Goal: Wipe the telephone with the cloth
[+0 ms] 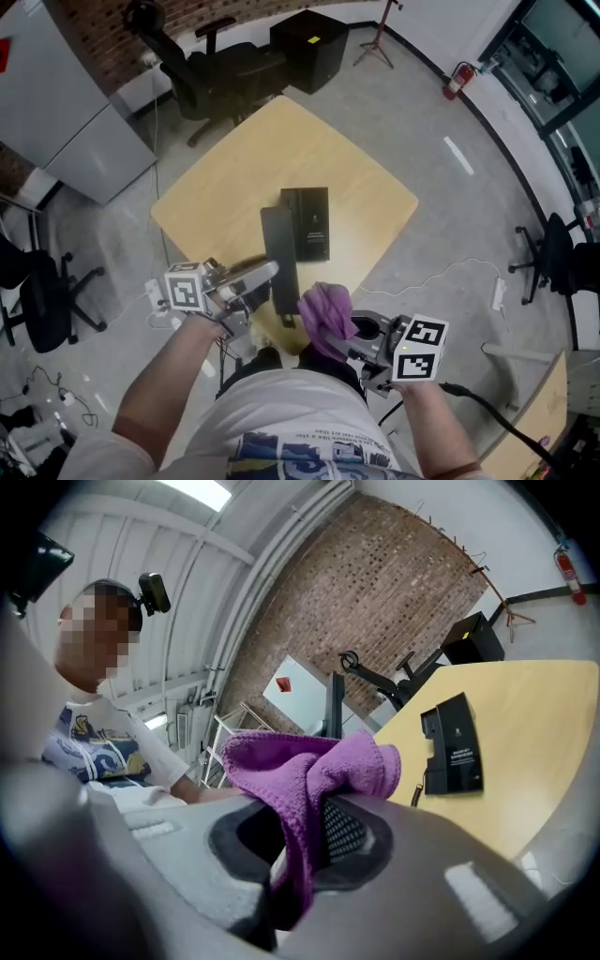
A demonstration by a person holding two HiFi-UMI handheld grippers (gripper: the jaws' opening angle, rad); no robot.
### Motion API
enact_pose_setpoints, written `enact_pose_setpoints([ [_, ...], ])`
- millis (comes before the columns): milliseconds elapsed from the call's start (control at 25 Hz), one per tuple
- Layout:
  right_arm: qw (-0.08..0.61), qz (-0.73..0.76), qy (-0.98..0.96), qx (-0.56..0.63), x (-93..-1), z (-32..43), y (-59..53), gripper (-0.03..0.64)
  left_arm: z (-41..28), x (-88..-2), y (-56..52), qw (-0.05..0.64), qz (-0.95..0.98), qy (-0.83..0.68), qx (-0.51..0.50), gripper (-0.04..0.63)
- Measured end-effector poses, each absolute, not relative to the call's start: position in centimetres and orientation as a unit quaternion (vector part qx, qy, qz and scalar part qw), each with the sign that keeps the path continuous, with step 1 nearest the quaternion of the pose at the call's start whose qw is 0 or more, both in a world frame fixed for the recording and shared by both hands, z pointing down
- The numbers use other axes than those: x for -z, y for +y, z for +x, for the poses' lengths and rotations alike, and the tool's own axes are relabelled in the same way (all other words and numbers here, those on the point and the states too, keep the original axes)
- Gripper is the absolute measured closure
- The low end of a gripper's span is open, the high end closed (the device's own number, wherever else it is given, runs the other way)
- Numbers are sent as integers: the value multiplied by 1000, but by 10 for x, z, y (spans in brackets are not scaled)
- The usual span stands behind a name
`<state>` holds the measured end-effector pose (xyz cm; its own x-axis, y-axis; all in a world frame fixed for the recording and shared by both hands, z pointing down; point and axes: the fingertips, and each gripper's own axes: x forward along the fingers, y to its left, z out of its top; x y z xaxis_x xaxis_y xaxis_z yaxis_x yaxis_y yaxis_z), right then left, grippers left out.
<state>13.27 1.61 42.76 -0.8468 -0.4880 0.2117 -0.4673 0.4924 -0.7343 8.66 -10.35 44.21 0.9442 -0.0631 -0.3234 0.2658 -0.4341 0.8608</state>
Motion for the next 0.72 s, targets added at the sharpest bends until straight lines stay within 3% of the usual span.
enact_pose_setpoints([
  [160, -25, -286, 866, 409, -439, 141, 23, 572, 89, -461, -126, 515, 847, 31, 130, 514],
  [720, -43, -302, 858, 413, -447, 178, 11, 572, 112, -578, -177, 518, 852, -71, 30, 515],
])
